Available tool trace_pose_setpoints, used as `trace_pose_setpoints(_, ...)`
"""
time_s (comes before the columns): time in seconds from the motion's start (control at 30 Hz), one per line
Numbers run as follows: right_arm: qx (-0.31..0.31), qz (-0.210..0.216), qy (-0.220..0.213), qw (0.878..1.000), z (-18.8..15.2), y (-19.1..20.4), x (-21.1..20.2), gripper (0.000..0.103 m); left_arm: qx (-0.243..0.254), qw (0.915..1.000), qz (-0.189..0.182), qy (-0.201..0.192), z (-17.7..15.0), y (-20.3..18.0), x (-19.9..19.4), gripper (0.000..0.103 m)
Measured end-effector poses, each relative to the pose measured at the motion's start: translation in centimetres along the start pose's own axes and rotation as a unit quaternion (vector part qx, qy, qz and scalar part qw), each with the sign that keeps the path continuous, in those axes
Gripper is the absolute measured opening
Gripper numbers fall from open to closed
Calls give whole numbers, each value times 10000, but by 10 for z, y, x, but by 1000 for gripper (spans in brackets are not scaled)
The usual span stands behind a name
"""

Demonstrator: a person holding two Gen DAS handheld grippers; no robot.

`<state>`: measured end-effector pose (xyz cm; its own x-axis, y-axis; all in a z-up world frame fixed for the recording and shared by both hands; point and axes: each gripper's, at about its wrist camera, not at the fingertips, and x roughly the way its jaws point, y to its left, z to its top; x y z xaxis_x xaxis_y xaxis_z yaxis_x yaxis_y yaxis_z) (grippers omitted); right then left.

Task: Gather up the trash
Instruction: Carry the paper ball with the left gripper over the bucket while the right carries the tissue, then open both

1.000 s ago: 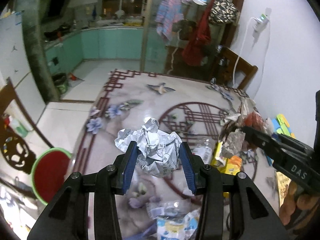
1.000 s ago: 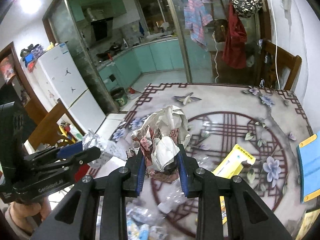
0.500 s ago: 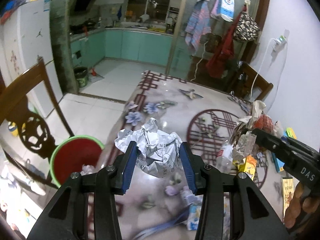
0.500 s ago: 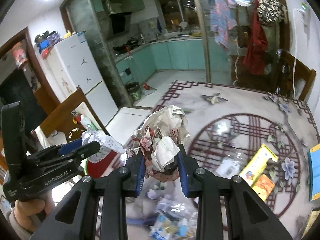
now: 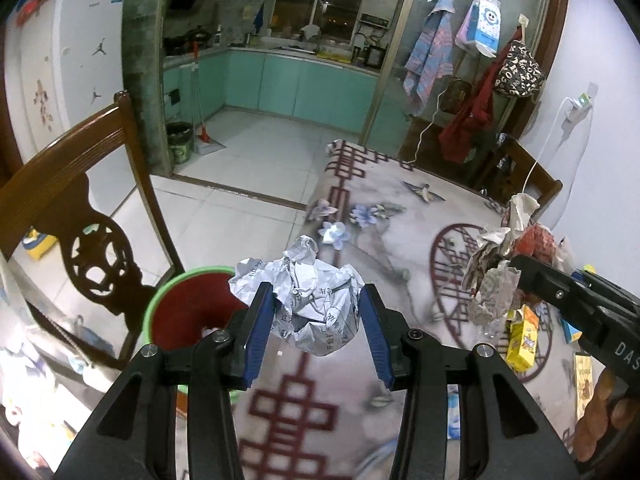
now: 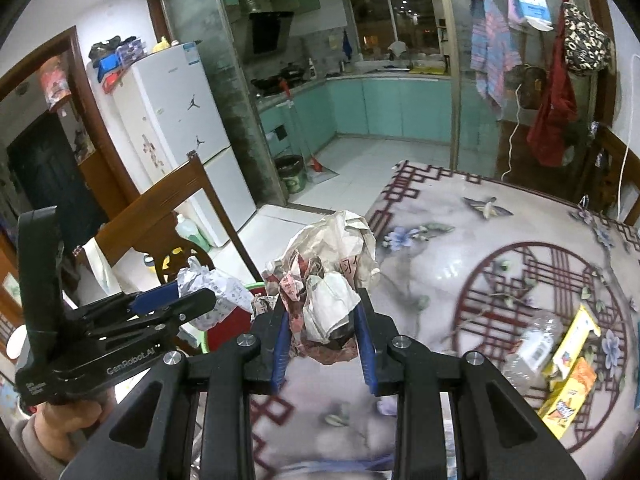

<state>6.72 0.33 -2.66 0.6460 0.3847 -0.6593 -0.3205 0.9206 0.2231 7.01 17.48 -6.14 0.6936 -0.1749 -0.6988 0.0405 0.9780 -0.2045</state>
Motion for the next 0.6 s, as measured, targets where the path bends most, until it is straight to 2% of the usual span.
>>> trace_pose_setpoints(0.2, 34, -95, 58, 9999, 5, 33, 24, 27, 30, 9999, -50, 106, 4, 33, 10, 42)
trace_pose_setpoints(0.6, 139, -113, 247, 9995, 15, 66, 71, 27, -40, 9994, 135, 301, 15, 88, 36, 43)
